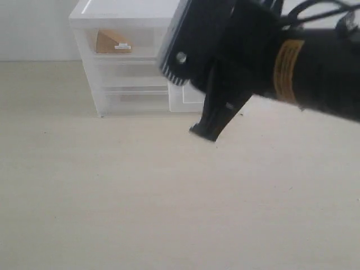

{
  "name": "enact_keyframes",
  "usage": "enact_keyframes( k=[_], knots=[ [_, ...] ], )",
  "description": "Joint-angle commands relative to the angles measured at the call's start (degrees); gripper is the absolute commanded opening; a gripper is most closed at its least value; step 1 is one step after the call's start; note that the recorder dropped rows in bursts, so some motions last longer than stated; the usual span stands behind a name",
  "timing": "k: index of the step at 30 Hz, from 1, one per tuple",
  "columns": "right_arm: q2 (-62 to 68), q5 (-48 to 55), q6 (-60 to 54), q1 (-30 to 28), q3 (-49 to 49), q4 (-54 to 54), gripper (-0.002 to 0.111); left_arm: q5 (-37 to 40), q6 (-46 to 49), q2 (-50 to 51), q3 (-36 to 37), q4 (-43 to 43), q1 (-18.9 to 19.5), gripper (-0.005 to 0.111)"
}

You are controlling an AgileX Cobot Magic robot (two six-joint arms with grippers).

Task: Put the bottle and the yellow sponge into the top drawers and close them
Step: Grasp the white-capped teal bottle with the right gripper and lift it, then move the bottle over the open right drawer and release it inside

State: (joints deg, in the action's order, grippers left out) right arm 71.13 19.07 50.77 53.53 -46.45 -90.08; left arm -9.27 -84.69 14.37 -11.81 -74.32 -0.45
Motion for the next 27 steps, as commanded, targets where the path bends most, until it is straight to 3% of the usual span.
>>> enact_keyframes(
  k=[1,7,10,12,17,19,24,27],
  knots=[
    [5.9,10.5,-8.3,-4.8,-5.0,-7.4,0.003,0.1,0.3,-0.2,0.1,0.1,0.2,0.004],
    [20.0,25.4,-18.8,-5.6,-10.2,-9.9,0.003,0.1,0.3,-0.2,0.1,0.0,0.2,0.004],
    [22.4,25.0,-20.5,-5.6,-10.6,-9.9,0.01,0.1,0.3,-0.2,0.1,0.0,0.2,0.004],
    [23.3,24.8,-20.1,-5.6,-11.0,-9.9,0.024,0.1,0.3,-0.2,0.1,0.0,0.2,0.004],
    [23.9,23.9,-22.1,-5.6,-12.0,-9.9,0.084,0.1,0.3,-0.2,0.1,0.0,0.2,0.004],
    [23.9,24.0,-22.5,-5.6,-12.5,-9.9,0.1,0.1,0.3,-0.2,0.1,0.0,0.2,0.004],
    [20.5,26.3,-22.5,-4.4,-13.0,-9.9,0.102,0.1,0.3,-0.2,0.1,0.0,0.2,0.004],
    [15.8,25.8,-21.6,-3.1,-13.0,-5.6,0.098,0.1,0.3,-0.2,0.1,0.0,0.2,0.004]
  ],
)
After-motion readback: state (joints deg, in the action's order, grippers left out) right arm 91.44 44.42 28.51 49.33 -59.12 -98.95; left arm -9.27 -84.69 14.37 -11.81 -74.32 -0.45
